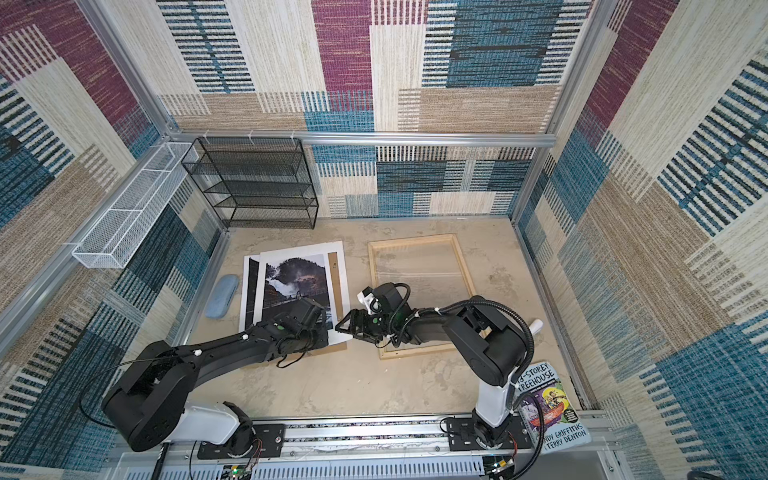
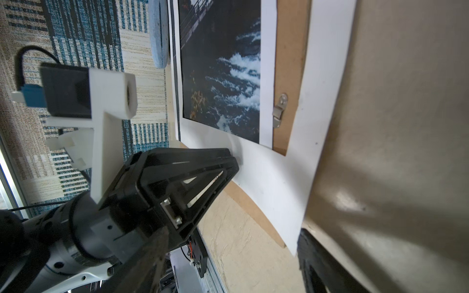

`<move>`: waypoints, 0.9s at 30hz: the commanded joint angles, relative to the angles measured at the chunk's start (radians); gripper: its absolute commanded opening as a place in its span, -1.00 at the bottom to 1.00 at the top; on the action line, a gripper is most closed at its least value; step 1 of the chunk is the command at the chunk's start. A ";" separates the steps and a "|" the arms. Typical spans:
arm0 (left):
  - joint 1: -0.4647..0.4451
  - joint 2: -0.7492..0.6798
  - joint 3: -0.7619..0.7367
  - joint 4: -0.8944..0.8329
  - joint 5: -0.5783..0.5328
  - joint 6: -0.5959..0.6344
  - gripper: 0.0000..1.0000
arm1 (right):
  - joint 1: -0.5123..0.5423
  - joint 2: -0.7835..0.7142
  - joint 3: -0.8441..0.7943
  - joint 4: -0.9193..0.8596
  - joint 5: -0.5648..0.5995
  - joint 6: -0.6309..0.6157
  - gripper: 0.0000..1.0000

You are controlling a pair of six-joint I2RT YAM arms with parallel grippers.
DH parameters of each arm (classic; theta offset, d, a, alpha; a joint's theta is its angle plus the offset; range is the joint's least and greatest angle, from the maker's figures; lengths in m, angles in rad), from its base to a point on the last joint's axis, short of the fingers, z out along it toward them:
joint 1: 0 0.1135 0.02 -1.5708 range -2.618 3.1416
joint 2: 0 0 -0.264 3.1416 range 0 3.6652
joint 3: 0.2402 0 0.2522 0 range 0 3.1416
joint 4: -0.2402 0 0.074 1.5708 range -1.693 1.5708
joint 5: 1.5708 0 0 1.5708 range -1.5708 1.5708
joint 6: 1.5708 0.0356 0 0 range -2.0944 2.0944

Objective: Put the photo into the frame

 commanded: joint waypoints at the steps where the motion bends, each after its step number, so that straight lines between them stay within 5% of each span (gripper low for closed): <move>1: 0.000 0.014 -0.006 -0.128 0.067 0.013 -0.46 | 0.001 0.009 0.014 0.073 -0.020 -0.013 0.60; 10: 0.000 0.020 0.000 -0.126 0.078 0.011 -0.47 | 0.000 0.048 0.021 0.084 -0.027 -0.013 0.39; 14: 0.000 0.019 0.000 -0.126 0.078 0.013 -0.47 | -0.001 0.055 0.019 0.095 -0.030 -0.013 0.09; 27: 0.000 0.019 0.003 -0.129 0.076 0.015 -0.48 | -0.002 0.014 0.018 0.097 -0.040 -0.030 -0.06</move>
